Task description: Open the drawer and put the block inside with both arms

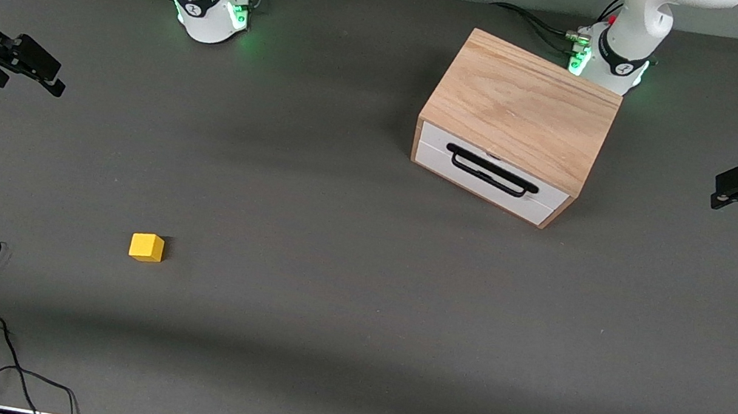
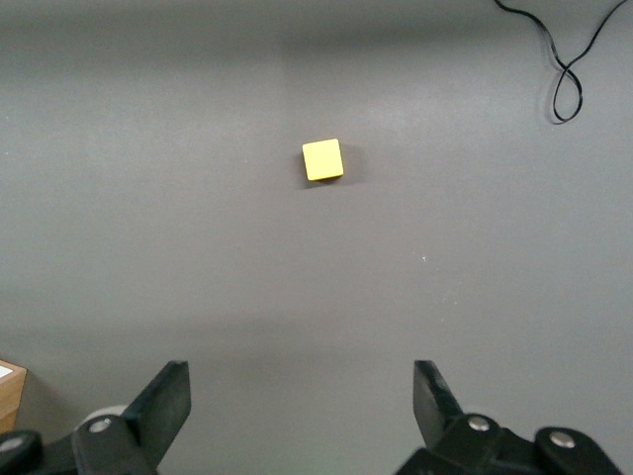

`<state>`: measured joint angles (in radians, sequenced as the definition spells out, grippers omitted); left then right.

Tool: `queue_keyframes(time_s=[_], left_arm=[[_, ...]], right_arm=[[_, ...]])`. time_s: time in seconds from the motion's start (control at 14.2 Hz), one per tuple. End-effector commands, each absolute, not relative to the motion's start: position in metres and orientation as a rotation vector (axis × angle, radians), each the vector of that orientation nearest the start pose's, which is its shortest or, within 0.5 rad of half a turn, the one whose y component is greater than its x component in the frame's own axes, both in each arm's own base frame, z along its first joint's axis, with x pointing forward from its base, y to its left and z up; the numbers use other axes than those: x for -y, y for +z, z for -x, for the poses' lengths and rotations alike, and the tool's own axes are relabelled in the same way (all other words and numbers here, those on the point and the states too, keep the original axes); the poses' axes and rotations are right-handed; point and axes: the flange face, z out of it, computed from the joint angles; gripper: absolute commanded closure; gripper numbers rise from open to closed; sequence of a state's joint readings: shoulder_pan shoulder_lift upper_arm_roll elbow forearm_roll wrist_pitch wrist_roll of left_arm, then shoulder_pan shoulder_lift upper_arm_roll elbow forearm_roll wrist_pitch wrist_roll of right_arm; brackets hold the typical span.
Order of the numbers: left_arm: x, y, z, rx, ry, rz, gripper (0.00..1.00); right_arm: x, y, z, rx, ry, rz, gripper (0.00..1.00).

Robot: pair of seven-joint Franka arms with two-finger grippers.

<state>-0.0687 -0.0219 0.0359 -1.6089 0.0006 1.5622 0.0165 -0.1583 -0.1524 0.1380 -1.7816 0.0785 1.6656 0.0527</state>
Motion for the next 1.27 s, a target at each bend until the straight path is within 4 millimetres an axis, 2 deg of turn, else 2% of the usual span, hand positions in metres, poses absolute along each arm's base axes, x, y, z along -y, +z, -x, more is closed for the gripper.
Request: queue_keyframes(time_s=[0.0, 0.14, 1.2], left_arm=[[0.0183, 0.6202, -0.5402, -0.108, 0.053, 3.138, 0.0], [0.0187, 0.6188, -0.5393, -0.109, 0.068, 3.142, 0.0], [0.0243, 0.6148, -0.5407, -0.121, 0.104, 3.143, 0.0]], right_arm=[[0.0002, 0.613, -0.5183, -0.108, -0.043, 3.091, 0.0], [0.0022, 0.6138, -0.5264, -0.108, -0.043, 3.081, 0.0], [-0.0044, 0.6185, -0.5243, -0.089, -0.056, 3.078, 0.0]])
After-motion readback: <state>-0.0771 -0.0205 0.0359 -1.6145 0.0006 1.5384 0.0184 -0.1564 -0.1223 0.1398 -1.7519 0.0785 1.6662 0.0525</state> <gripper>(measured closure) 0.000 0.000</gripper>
